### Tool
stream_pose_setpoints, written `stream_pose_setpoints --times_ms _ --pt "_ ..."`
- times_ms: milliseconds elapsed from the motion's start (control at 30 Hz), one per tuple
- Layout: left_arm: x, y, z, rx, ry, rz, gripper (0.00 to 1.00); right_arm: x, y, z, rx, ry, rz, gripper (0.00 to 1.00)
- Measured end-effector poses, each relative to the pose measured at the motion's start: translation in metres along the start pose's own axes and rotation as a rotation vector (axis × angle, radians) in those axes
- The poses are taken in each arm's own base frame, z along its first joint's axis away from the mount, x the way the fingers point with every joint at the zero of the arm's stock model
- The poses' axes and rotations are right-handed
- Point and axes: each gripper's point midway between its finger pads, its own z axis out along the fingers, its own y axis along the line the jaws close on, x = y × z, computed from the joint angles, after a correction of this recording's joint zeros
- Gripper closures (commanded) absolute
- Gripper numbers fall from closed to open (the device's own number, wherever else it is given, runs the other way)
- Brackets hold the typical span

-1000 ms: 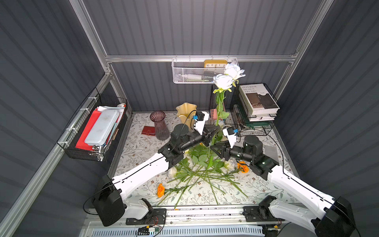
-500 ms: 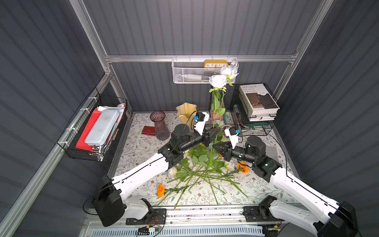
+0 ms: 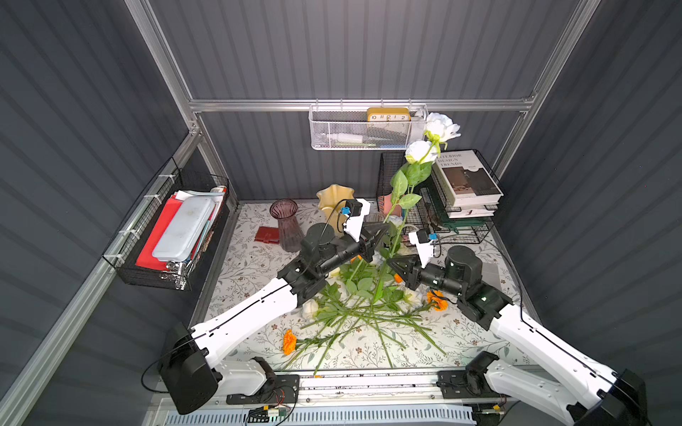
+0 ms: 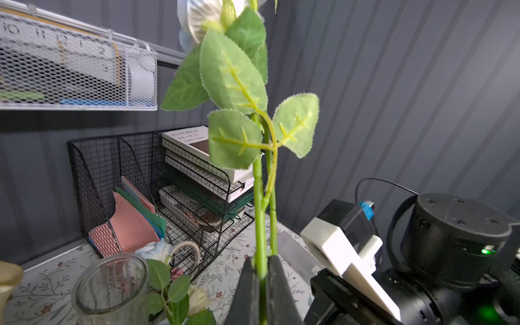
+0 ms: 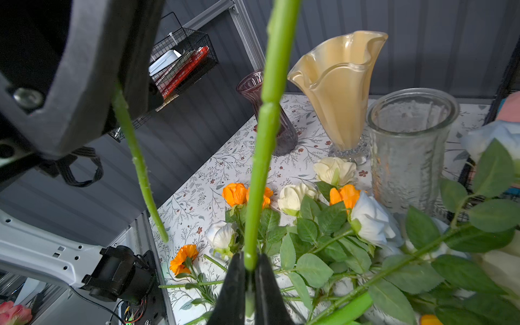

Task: Arrange the flowers in different vases according to their colors
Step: Pick up the flower at the center of the board, then insert the flower into the vase.

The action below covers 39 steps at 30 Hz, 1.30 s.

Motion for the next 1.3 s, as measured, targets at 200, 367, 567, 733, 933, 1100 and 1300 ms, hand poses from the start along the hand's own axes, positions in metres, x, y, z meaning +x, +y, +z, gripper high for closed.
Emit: stream_pose_setpoints --times_ms 200,367,567,733,933,1100,1300 --pt "-0.017 0.009 -0.012 -0.081 -0.043 0.021 1.00 -0.004 -0.010 -0.011 0.070 -0.012 -0.020 1.00" --pt "-0.040 0.023 -0.023 -0.181 -0.101 0.094 1.00 -0.021 -0.021 -0.023 0.135 -0.042 -0.028 1.00" --pt "-0.090 0.066 -0.037 -0.325 -0.216 0.211 1.00 -0.050 -0.022 -0.026 0.158 -0.088 -0.058 1.00" --pt "-0.130 0.104 -0.049 -0.420 -0.358 0.312 1.00 -0.055 -0.030 -0.007 0.158 -0.063 -0.076 1.00" --pt "-0.150 0.115 -0.024 -0.367 -0.467 0.385 1.00 -0.053 -0.059 0.031 0.207 -0.034 -0.081 1.00" --pt "-0.155 0.107 -0.016 -0.287 -0.550 0.404 1.00 -0.068 -0.088 0.072 0.253 -0.063 -0.117 1.00" --pt "-0.162 0.091 -0.031 -0.178 -0.702 0.375 1.00 -0.082 -0.121 0.111 0.318 -0.103 -0.181 1.00"
